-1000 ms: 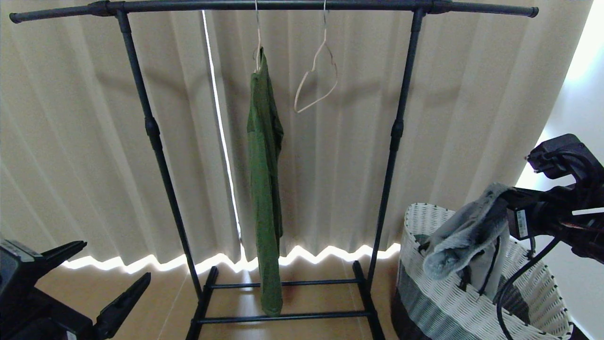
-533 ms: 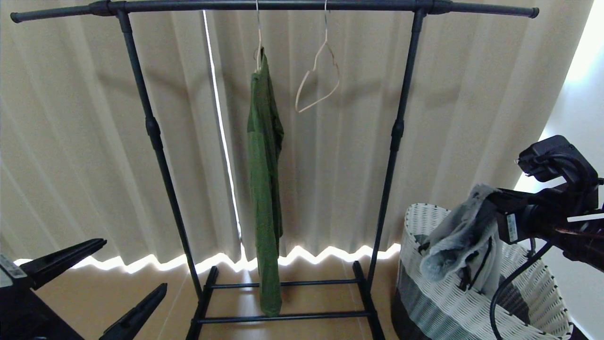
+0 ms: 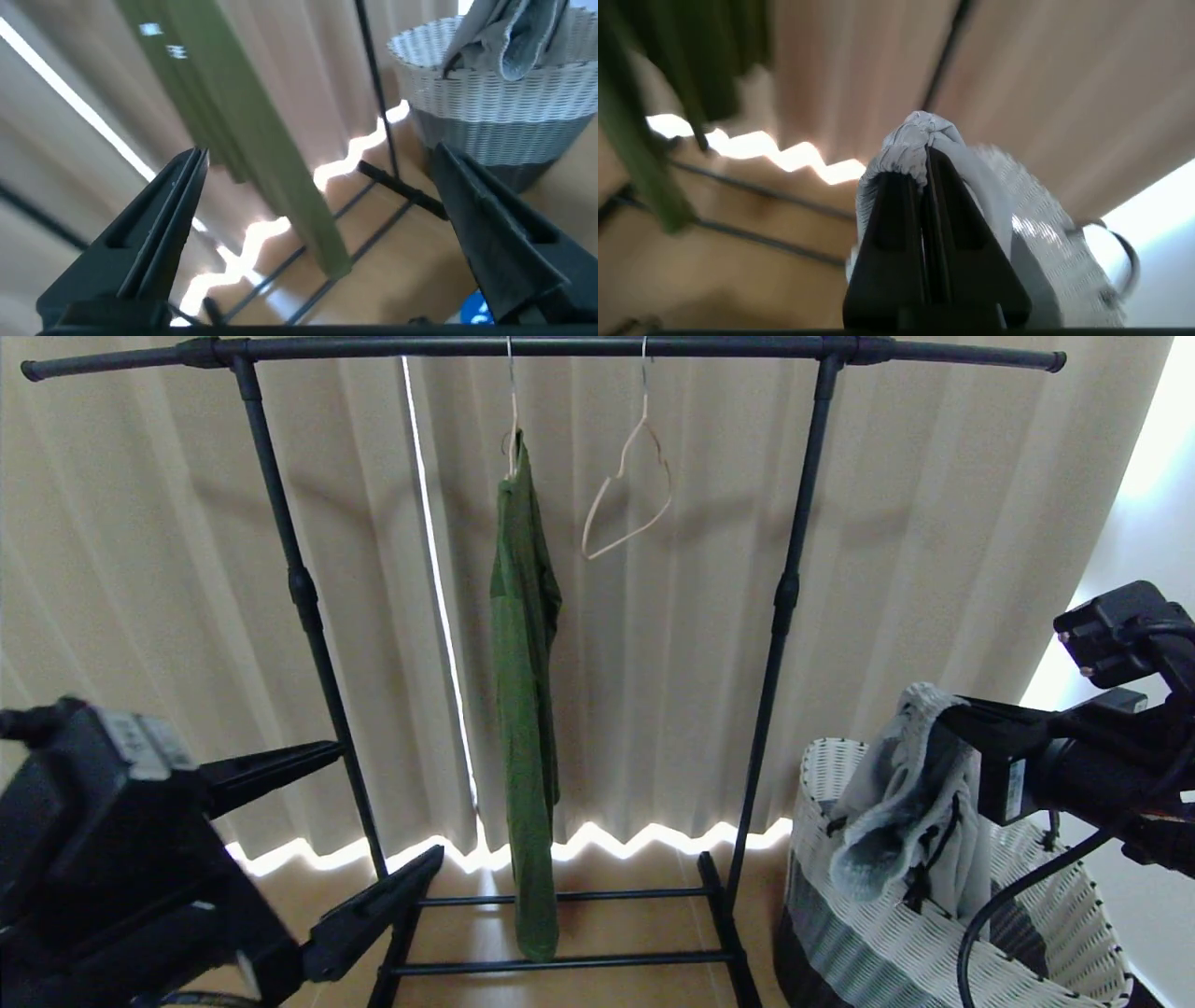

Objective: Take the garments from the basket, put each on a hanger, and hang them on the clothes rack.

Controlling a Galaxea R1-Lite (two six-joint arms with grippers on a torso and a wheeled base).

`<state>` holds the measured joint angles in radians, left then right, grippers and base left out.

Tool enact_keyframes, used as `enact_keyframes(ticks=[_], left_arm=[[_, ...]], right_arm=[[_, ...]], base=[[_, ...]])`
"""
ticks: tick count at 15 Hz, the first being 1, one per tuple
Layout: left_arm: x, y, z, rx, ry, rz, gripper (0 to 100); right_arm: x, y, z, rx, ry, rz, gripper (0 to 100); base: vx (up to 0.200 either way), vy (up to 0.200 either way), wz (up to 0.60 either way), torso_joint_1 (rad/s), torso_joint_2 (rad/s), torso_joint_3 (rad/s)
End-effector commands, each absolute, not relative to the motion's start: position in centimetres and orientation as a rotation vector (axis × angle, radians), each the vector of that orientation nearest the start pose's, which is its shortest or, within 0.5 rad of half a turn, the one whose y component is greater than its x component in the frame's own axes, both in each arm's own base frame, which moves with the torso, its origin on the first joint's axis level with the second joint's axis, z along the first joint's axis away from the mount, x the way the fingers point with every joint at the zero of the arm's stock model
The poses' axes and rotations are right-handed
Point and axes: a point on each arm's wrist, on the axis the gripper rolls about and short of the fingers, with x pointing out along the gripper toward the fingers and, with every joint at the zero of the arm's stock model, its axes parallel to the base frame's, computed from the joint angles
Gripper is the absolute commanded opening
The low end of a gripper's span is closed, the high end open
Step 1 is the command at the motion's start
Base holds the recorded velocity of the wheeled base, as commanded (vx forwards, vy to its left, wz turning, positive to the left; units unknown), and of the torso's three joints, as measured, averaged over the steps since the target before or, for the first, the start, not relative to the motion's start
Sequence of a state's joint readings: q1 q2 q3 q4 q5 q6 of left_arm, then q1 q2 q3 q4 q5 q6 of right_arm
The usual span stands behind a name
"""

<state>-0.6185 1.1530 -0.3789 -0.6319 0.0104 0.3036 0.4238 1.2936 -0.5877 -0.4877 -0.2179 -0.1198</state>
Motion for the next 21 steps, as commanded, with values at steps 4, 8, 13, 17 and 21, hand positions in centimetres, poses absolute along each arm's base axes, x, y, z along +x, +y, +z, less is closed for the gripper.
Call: enact_keyframes(ticks=[4,8,13,17,21], left_arm=[[17.4,-16.5,19.3,0.31,0.128,-0.764,100],[18.9,-23.9,17.9,0.329,0.165,-0.823,100],[18.3,-28.1,14.8,0.264,0.281,-0.897,100],[18.9,-29.0,14.8,0.159,0.315,-0.879,100],[20.4,-30.5,13.8,0.121,0.337,-0.787,100]], right_arm=[[17.4,8.7,22.9,-0.108,0.126,0.293,0],[17.0,10.1,25.4,-0.031,0.051,0.44,0],[16.8,13.2,28.7,0.064,-0.017,0.576,0],[16.0,13.7,29.8,0.079,-0.06,0.693,0],[15.1,13.4,30.4,0.09,-0.088,0.728,0]], base=[[0.0,0.0,0.0,0.0,0.0,0.0],[0.0,0.0,0.0,0.0,0.0,0.0],[0.0,0.0,0.0,0.0,0.0,0.0],[0.0,0.0,0.0,0.0,0.0,0.0],[0.0,0.0,0.0,0.0,0.0,0.0]])
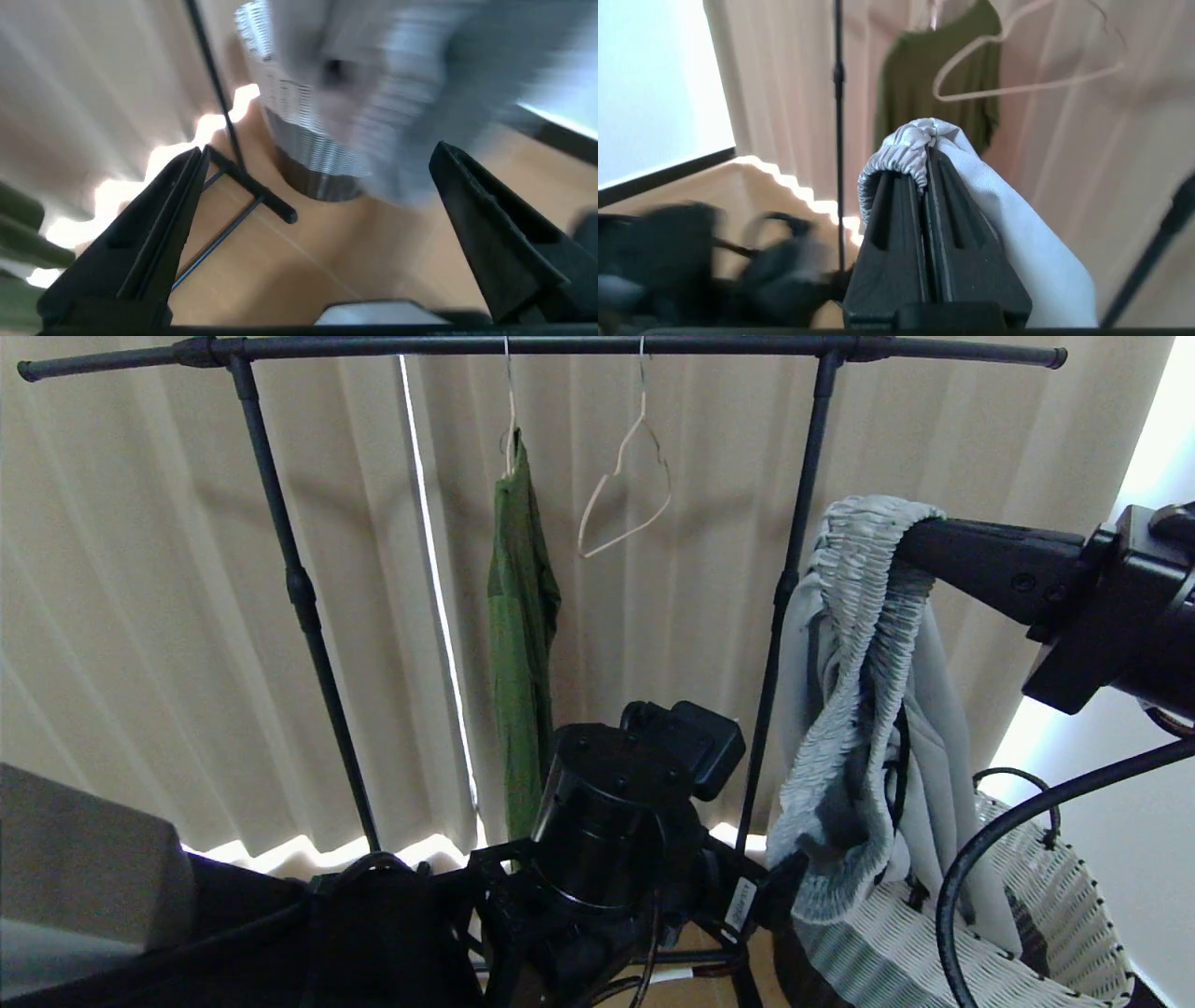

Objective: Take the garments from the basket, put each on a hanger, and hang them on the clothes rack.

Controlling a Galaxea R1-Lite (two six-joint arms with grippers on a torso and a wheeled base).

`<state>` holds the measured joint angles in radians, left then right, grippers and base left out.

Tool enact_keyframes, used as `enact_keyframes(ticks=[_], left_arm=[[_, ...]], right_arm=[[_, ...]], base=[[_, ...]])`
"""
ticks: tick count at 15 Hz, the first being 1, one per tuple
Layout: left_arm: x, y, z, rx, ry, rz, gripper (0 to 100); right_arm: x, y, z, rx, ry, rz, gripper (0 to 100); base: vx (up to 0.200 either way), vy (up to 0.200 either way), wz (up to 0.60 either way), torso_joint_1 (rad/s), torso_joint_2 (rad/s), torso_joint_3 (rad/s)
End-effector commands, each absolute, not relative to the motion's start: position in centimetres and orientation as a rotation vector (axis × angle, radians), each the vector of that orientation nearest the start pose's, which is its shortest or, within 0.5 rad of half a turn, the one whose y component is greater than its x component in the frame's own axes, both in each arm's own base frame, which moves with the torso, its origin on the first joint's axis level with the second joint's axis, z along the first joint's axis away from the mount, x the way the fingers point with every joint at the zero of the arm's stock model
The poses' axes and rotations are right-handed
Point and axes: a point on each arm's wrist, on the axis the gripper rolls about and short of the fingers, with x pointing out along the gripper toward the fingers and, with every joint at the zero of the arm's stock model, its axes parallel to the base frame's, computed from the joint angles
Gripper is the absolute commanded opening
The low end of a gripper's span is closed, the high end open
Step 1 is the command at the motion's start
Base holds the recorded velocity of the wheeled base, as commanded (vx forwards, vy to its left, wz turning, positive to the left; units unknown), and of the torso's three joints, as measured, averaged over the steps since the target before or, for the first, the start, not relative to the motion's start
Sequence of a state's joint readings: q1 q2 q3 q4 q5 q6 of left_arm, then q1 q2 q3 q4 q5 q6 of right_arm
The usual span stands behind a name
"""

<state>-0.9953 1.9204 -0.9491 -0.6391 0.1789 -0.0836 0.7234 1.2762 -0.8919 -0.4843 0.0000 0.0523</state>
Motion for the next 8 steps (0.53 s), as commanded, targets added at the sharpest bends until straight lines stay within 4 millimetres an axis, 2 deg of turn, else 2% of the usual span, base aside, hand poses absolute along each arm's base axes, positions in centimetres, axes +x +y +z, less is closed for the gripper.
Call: enact_keyframes(ticks=[1,4,8], left_arm=[[20.78,-30.27,13.47,0.124,0.345,-0.774,100],[21.43,-30.12,13.08,0.125,0.354,-0.756,100],[21.17,-30.47,13.58,0.058,0.328,-0.773,100]], right_arm=[[14.93,13.24,30.58,0.093,-0.095,0.728,0],[14.42,12.79,30.8,0.097,-0.104,0.728,0],[14.48,12.84,30.82,0.098,-0.109,0.728,0]], base=[[0.0,0.0,0.0,0.0,0.0,0.0],[0.0,0.0,0.0,0.0,0.0,0.0],[0.0,0.0,0.0,0.0,0.0,0.0]])
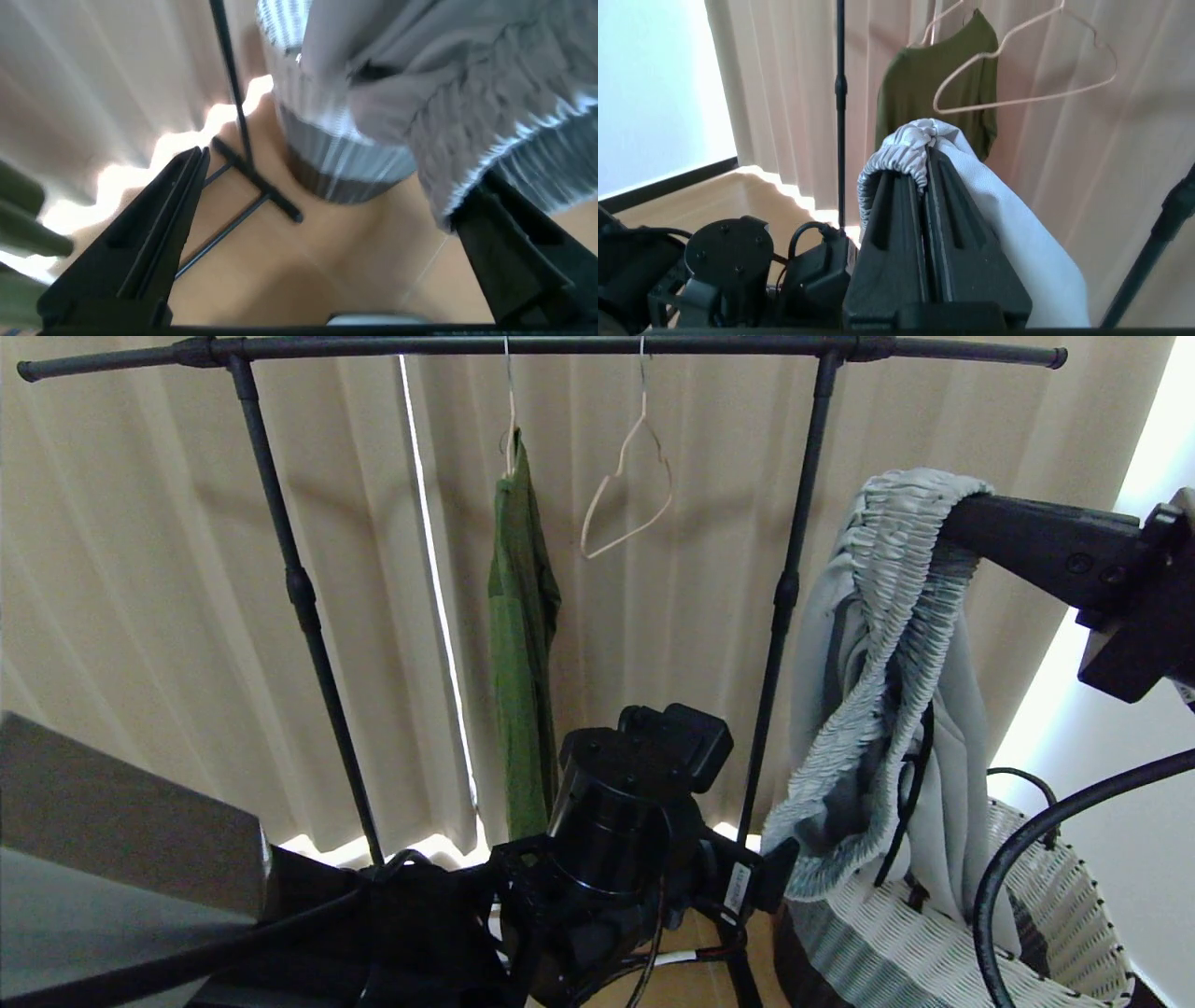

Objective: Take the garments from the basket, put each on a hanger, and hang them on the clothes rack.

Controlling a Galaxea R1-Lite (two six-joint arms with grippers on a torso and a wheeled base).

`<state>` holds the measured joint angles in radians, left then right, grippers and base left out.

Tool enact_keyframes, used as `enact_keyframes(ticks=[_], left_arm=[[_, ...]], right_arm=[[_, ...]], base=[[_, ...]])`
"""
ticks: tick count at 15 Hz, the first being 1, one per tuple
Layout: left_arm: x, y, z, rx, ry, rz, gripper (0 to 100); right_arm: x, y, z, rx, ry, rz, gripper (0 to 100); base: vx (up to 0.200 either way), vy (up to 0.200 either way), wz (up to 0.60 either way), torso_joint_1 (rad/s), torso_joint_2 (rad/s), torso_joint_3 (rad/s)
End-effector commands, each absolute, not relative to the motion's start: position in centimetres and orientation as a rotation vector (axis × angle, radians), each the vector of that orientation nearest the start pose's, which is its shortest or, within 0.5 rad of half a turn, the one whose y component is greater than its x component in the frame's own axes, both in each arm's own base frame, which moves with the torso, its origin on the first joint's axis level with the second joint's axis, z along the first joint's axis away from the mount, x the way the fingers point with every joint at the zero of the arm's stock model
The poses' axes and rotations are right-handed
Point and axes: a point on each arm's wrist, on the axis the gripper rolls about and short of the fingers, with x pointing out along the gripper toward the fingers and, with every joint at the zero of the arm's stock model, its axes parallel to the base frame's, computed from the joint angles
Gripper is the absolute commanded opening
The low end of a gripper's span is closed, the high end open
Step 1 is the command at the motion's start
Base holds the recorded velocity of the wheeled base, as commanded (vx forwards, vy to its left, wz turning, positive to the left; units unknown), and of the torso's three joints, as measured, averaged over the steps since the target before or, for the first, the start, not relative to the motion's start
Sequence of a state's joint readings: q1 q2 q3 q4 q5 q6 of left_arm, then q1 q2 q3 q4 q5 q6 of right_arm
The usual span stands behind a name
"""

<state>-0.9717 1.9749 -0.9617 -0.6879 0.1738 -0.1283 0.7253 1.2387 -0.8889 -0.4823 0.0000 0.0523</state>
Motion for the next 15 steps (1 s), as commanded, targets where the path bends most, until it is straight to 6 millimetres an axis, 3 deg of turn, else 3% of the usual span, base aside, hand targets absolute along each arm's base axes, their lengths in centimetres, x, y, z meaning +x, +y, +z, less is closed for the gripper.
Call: enact_keyframes(ticks=[1,5,10,11,15], left_arm=[[21.4,-30.7,13.3,0.037,0.321,-0.771,100],[22.1,-31.3,12.1,0.019,0.334,-0.761,100],[22.0,-30.6,11.3,0.037,0.363,-0.744,100],[22.0,-30.6,11.2,0.038,0.364,-0.744,0],[21.1,-30.1,10.5,0.13,0.362,-0.704,0]], right_arm=[[14.5,12.8,30.7,0.097,-0.106,0.729,0],[14.4,12.8,31.0,0.101,-0.116,0.729,0],[14.2,12.6,31.4,0.108,-0.134,0.726,0],[14.1,12.4,31.5,0.109,-0.138,0.725,0],[14.1,12.2,31.6,0.11,-0.141,0.716,0]], base=[[0.0,0.0,0.0,0.0,0.0,0.0],[0.0,0.0,0.0,0.0,0.0,0.0],[0.0,0.0,0.0,0.0,0.0,0.0],[0.0,0.0,0.0,0.0,0.0,0.0],[0.0,0.0,0.0,0.0,0.0,0.0]])
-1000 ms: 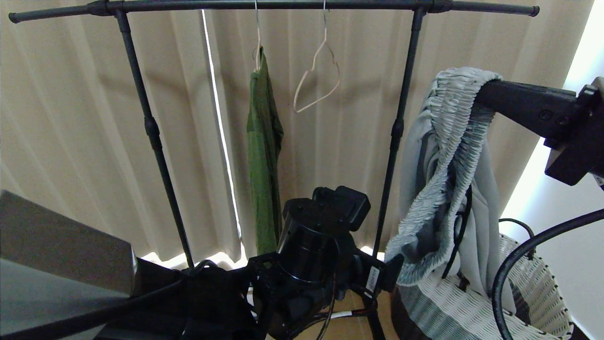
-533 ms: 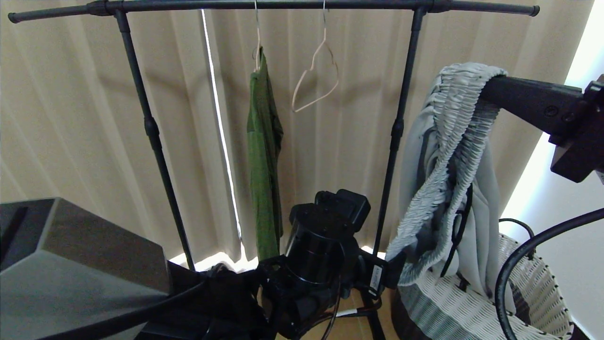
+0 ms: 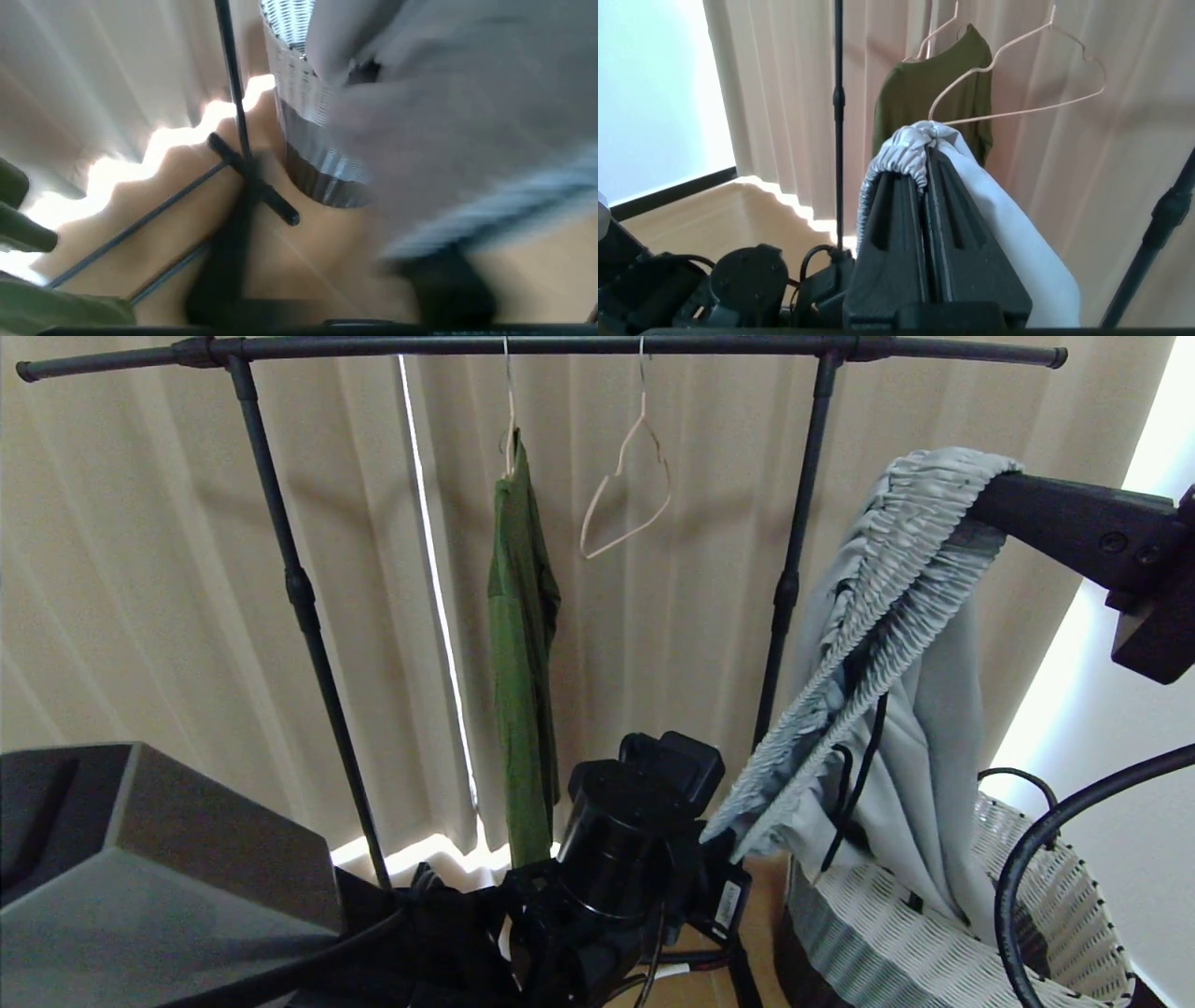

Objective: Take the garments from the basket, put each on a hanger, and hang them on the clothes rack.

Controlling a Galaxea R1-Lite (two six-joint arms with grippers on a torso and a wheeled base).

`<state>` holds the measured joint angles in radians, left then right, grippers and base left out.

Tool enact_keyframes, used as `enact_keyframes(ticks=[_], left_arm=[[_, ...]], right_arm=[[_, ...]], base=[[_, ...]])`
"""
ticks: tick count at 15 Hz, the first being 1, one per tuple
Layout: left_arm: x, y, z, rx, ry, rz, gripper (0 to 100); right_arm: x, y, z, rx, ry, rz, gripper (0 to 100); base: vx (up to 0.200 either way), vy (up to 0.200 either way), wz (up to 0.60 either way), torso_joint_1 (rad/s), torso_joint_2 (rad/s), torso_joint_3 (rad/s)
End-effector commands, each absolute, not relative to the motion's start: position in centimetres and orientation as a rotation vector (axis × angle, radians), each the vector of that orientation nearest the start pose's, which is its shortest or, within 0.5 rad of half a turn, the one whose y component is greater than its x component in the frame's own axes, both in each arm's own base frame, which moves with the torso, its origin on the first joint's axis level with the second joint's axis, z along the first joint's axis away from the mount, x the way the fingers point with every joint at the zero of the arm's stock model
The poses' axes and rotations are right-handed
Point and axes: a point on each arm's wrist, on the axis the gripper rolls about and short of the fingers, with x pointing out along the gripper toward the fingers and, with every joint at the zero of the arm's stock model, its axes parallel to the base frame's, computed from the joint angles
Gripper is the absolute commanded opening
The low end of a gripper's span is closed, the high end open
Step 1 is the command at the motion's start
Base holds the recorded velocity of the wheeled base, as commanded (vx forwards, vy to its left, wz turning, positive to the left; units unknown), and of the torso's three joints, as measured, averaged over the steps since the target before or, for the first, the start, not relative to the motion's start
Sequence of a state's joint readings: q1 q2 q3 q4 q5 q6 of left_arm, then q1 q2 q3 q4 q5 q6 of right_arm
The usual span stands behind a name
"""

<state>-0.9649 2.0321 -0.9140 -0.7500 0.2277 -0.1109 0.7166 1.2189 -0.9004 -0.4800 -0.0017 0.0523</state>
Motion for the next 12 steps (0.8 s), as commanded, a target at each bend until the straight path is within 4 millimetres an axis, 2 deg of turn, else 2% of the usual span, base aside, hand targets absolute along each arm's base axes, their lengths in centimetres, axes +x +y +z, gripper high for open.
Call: enact_keyframes(ticks=[1,2,5,8,10,12], left_arm=[[20.1,-29.3,10.1,0.215,0.346,-0.65,0],[20.2,-28.4,11.2,0.205,0.307,-0.635,0],[21.6,-23.4,17.1,0.169,0.224,-0.527,0],[20.2,-18.7,22.6,0.138,0.18,-0.487,0],[19.1,-16.7,24.9,0.156,0.165,-0.461,0],[19.1,-14.8,26.5,0.209,0.146,-0.409,0]], right_arm=[[14.5,12.0,31.5,0.106,-0.138,0.693,0],[14.8,11.9,31.4,0.104,-0.136,0.681,0],[16.5,11.3,30.8,0.086,-0.107,0.602,0],[18.3,11.0,30.2,0.039,-0.087,0.537,0],[19.3,11.5,30.0,0.031,-0.119,0.533,0],[20.3,12.1,30.1,0.039,-0.168,0.533,0]], base=[[0.0,0.0,0.0,0.0,0.0,0.0],[0.0,0.0,0.0,0.0,0.0,0.0],[0.0,0.0,0.0,0.0,0.0,0.0],[0.0,0.0,0.0,0.0,0.0,0.0],[0.0,0.0,0.0,0.0,0.0,0.0],[0.0,0.0,0.0,0.0,0.0,0.0]])
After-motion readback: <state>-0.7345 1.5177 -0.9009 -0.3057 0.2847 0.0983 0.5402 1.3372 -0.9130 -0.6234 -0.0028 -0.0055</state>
